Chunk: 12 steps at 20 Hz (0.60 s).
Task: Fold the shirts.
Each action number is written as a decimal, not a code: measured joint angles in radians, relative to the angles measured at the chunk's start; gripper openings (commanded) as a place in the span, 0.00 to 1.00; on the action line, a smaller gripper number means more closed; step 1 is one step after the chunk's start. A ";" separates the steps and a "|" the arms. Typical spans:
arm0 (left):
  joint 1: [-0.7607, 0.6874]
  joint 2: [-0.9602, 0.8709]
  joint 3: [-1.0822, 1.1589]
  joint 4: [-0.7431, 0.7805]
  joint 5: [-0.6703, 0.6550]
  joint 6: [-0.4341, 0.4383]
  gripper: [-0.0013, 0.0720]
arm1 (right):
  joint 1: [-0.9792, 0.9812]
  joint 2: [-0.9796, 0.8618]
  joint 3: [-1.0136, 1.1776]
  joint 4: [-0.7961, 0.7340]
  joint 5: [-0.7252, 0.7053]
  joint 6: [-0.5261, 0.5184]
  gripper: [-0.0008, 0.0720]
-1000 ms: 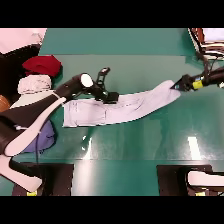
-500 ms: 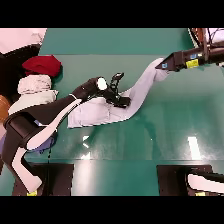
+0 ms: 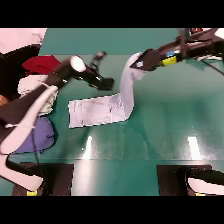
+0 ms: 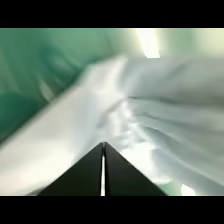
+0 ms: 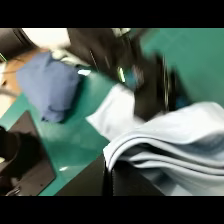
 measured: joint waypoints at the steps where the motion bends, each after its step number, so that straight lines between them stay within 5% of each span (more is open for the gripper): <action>1: 0.040 0.044 0.001 0.030 -0.015 0.003 0.04 | 0.040 -0.020 0.002 0.002 -0.019 0.001 0.03; 5: 0.204 0.219 0.002 0.135 -0.068 0.019 0.04 | 0.241 -0.158 0.005 0.002 -0.158 -0.014 0.04; 6: 0.239 0.256 0.003 0.151 -0.079 0.022 0.04 | 0.287 -0.198 0.005 0.002 -0.197 -0.017 0.24; 7: 0.273 0.289 0.003 0.164 -0.088 0.023 0.05 | 0.328 -0.237 0.005 0.001 -0.240 -0.023 0.61; 8: 0.301 0.314 0.003 0.175 -0.095 0.025 0.04 | 0.368 -0.277 0.005 0.001 -0.280 -0.032 0.74; 12: 0.378 0.375 0.003 0.197 -0.139 0.028 0.04 | 0.432 -0.364 0.006 -0.012 -0.323 -0.050 0.66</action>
